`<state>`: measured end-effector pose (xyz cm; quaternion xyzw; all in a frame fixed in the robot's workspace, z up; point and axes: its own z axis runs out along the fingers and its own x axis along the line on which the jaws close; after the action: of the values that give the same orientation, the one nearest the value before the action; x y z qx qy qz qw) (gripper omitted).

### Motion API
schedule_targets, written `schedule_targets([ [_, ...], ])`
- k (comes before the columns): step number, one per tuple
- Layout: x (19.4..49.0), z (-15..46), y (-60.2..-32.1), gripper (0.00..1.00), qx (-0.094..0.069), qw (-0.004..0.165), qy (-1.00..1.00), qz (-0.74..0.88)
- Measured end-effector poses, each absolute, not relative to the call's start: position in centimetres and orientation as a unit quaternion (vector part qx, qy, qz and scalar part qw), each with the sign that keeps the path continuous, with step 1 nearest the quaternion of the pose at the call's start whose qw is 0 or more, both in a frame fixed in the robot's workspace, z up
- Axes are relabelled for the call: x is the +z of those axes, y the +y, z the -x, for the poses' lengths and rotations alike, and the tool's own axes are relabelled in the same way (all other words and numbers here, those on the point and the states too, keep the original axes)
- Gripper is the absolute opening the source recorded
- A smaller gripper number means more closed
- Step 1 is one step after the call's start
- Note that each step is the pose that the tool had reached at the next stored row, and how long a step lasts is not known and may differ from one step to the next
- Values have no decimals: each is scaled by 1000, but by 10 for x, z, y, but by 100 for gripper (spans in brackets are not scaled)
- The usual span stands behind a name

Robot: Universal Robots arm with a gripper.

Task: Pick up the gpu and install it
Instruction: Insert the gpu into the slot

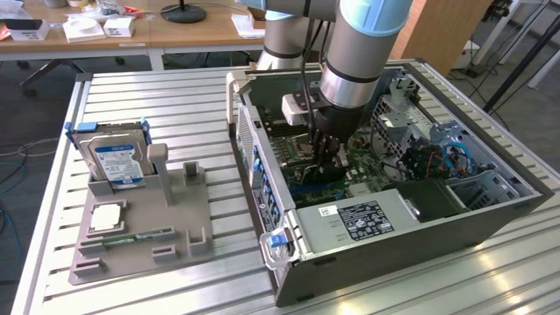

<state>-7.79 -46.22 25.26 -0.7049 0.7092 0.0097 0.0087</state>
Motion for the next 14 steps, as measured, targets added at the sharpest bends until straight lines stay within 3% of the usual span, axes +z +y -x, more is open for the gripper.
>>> schedule_targets([
  [10, 253, 78, -462, 26, 10, 9, 709, 705],
  [14, 253, 78, -462, 33, 10, 9, 709, 705],
])
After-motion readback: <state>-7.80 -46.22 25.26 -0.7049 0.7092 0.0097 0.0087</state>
